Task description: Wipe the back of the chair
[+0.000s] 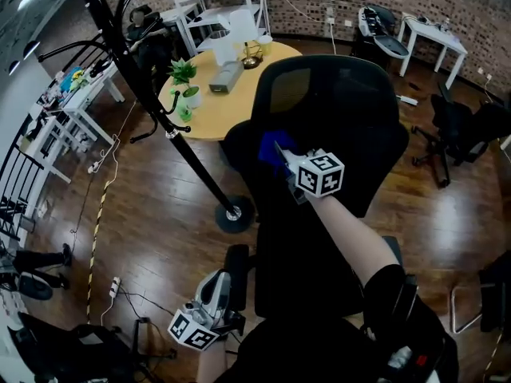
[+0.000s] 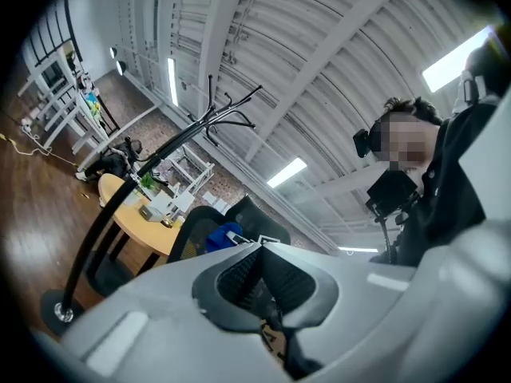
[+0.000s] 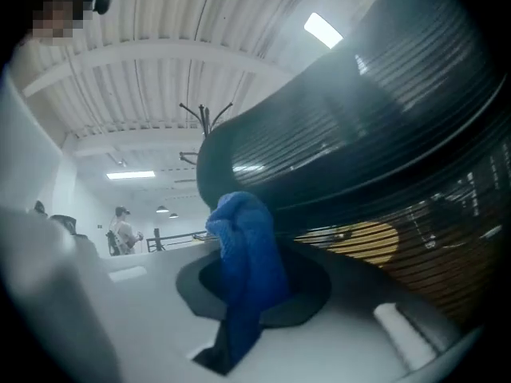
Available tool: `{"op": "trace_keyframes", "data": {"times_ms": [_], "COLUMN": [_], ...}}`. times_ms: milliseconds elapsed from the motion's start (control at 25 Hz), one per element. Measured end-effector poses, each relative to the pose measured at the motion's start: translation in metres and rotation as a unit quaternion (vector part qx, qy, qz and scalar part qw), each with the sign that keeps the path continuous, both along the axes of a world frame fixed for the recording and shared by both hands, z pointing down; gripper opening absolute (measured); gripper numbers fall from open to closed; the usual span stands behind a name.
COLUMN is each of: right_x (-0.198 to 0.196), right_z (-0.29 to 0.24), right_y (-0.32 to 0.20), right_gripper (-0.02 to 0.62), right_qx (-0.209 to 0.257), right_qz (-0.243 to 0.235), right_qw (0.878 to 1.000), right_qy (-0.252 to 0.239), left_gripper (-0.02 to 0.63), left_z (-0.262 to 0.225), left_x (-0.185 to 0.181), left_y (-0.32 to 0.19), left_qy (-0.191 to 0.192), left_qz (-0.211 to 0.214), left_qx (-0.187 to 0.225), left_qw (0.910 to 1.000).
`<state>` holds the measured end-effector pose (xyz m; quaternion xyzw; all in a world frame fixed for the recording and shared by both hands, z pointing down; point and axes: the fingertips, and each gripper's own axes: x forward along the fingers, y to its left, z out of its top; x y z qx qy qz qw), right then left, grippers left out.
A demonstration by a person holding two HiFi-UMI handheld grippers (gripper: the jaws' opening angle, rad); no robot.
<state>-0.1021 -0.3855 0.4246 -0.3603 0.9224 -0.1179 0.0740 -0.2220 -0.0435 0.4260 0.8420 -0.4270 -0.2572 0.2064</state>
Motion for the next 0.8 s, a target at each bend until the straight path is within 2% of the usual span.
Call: {"op": "trace_keyframes", "data": {"times_ms": [200, 400, 480, 600, 800], "right_x": [0.137, 0.287, 0.331, 0.357, 0.352], "right_z": [0.001, 0.006, 0.008, 0.008, 0.005], "right_y": [-0.010, -0.002, 0.004, 0.010, 0.023], "right_gripper": [0.037, 0.037, 0.037, 0.037, 0.037], "right_qx": [0.002, -0.001, -0.001, 0.000, 0.011], "right_qz": [0.100, 0.199, 0.222, 0.232, 0.243], "right_qw": [0.995, 0.980, 0.974, 0.972, 0.968], "right_qy": [-0.016, -0.030, -0.039, -0.042, -0.057], "left_gripper": [-0.008, -0.008, -0.008, -0.008, -0.008], "left_z": [-0.004, -0.005, -0.006, -0.007, -0.009], "left_x": [0.042, 0.091, 0.104, 0.113, 0.110], "left_y": [-0.031, -0.048, -0.050, -0.049, -0.041], "left_qy": [-0.001, -0.010, -0.013, -0.017, -0.021], "left_qz": [0.073, 0.137, 0.155, 0.166, 0.153], "left_qx": [0.006, 0.006, 0.005, 0.004, 0.007], "left_qw": [0.9973, 0.9905, 0.9879, 0.9860, 0.9879]}}
